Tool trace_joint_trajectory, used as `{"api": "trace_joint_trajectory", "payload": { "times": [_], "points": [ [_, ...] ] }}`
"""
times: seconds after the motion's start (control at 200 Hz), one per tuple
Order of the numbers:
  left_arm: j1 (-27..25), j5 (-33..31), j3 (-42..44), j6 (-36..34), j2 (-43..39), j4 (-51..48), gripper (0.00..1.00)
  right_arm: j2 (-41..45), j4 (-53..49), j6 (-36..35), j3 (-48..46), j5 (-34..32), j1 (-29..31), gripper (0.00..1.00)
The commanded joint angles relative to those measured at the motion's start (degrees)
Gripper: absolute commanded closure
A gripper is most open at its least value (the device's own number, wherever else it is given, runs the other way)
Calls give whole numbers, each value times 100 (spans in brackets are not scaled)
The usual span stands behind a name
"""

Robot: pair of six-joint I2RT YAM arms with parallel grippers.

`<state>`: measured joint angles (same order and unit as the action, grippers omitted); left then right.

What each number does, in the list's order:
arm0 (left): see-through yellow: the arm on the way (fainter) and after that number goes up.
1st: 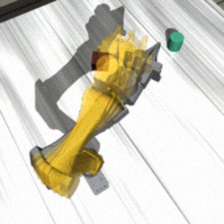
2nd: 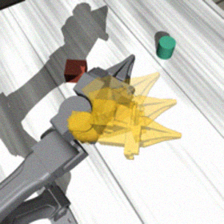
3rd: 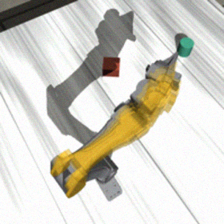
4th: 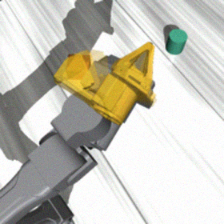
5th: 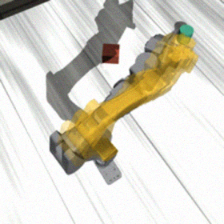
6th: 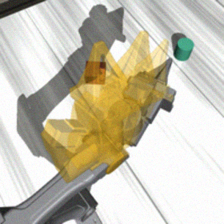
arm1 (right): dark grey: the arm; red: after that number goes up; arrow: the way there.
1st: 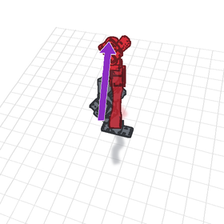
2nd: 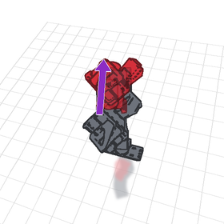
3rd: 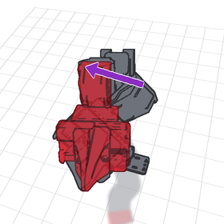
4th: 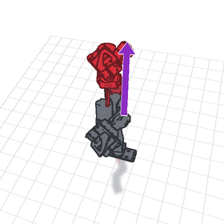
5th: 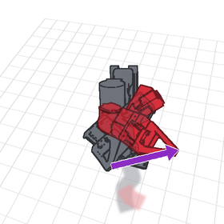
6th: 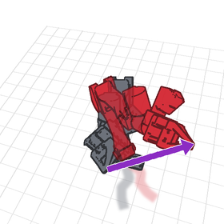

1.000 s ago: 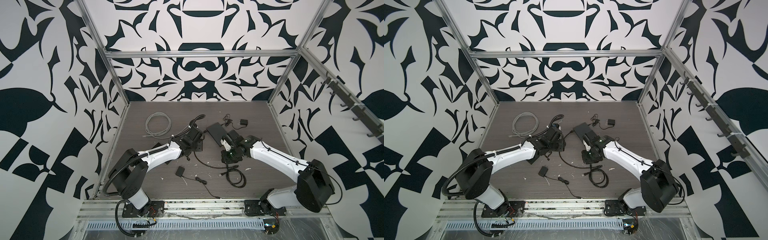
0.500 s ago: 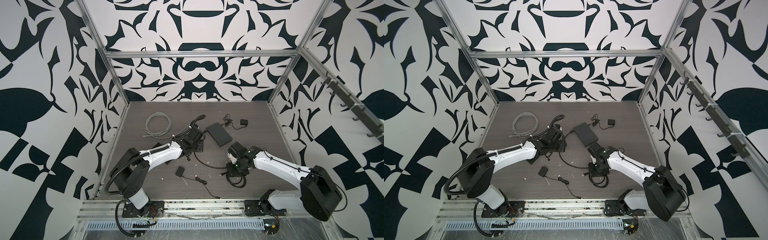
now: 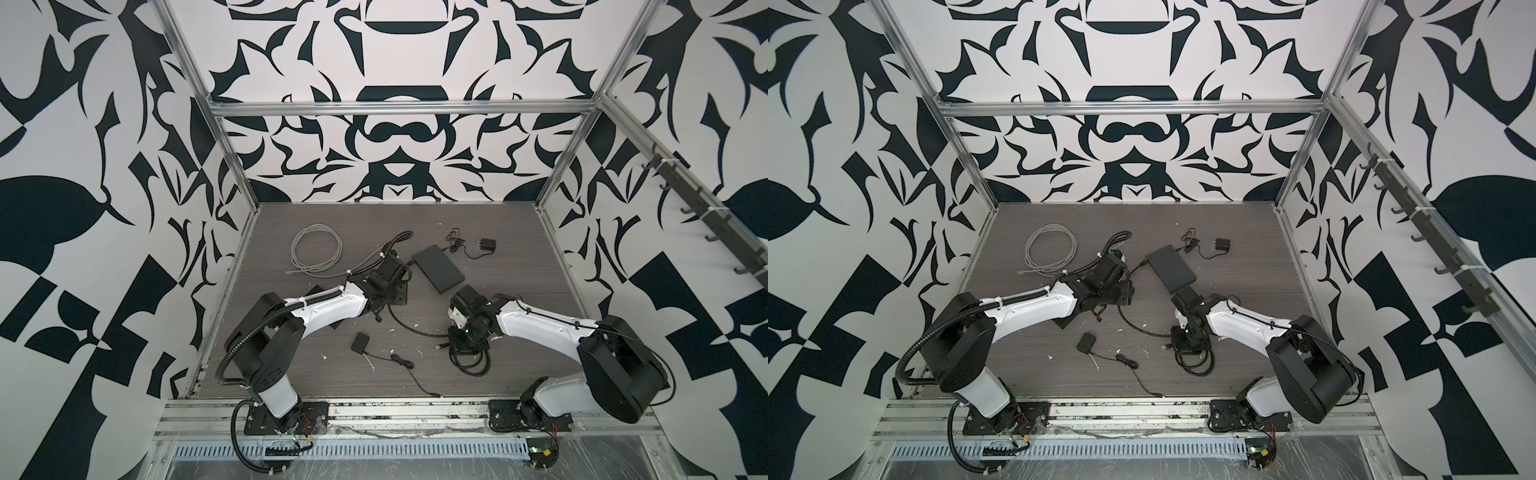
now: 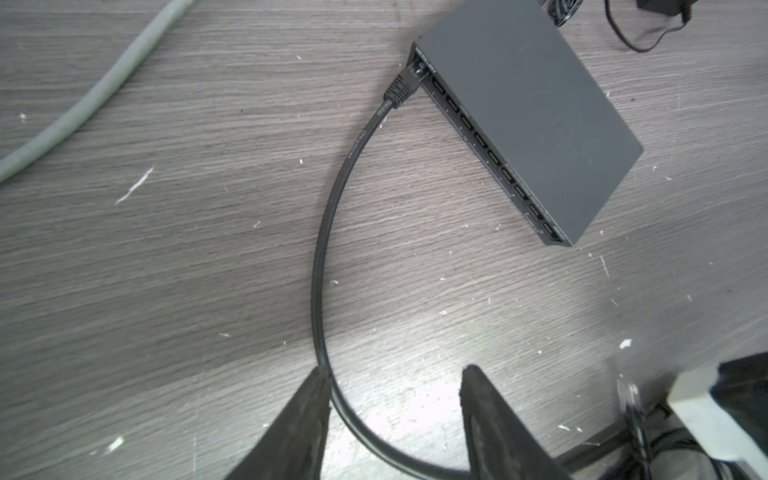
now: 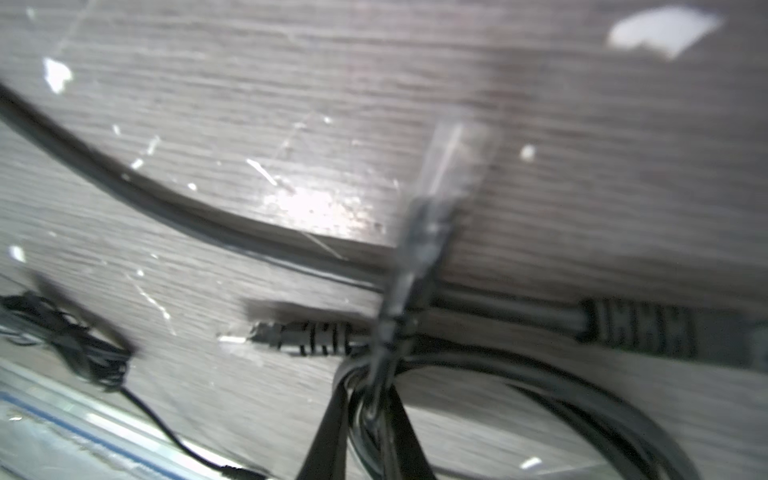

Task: Insert the plug into the switch port
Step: 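Lift the grasped black ethernet plug off the coil with the right gripper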

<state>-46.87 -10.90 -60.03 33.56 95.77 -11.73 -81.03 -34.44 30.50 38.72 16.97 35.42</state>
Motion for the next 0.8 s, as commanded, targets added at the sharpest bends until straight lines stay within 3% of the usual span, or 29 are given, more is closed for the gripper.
{"api": "trace_joint_trajectory", "payload": {
  "times": [0.0,0.2,0.485,0.605,0.795],
  "points": [
    [12,-35,-251,-42,81,-67,46,171,117,-101,181,174,37,87],
    [29,-71,-286,-53,49,-75,46,549,81,-122,435,324,36,88],
    [29,226,-191,-71,-150,-45,46,419,200,-159,908,404,36,88],
    [80,668,-123,-208,-310,161,46,167,626,-90,1239,436,18,87],
    [514,1951,409,-104,-374,1278,47,-329,1743,-400,1231,762,-6,86]
  ]
}}
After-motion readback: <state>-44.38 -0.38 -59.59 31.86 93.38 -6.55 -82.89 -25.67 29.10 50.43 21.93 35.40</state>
